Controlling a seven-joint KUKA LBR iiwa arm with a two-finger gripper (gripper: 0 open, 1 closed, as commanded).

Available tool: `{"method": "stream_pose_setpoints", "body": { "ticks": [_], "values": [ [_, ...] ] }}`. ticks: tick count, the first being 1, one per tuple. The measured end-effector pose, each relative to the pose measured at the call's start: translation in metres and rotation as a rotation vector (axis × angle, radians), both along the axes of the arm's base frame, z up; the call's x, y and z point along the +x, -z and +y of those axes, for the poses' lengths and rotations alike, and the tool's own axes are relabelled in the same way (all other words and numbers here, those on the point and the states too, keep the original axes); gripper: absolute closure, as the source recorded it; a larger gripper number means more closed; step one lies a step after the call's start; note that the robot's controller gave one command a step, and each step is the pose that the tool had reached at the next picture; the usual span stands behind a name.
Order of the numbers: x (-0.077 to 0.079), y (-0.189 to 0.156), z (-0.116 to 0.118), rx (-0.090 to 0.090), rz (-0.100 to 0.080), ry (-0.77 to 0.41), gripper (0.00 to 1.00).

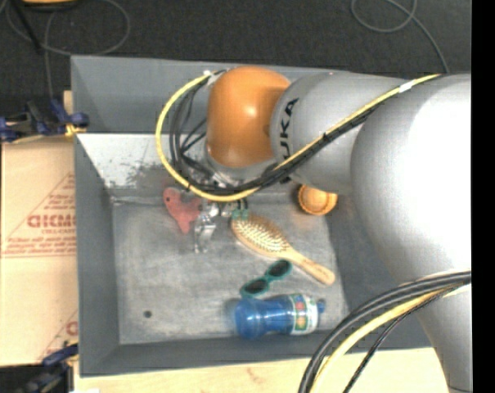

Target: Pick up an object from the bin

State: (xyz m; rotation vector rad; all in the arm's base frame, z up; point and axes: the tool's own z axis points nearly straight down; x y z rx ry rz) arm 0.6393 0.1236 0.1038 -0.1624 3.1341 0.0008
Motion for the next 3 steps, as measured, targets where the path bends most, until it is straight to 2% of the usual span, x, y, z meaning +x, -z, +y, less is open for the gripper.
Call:
{"method": "stream_pose_setpoints", "body": {
  "ticks": [1,2,3],
  "values": [
    [0.0011,0.0213,-0.0077,0.003,-0.033,-0.356,1.0],
    [-0.0034,0.027,-0.0101,0.0,-0.016,-0.355,0.0],
    [0.0005,0.0222,-0.0079,0.004,-0.03,-0.353,1.0]
  ]
}}
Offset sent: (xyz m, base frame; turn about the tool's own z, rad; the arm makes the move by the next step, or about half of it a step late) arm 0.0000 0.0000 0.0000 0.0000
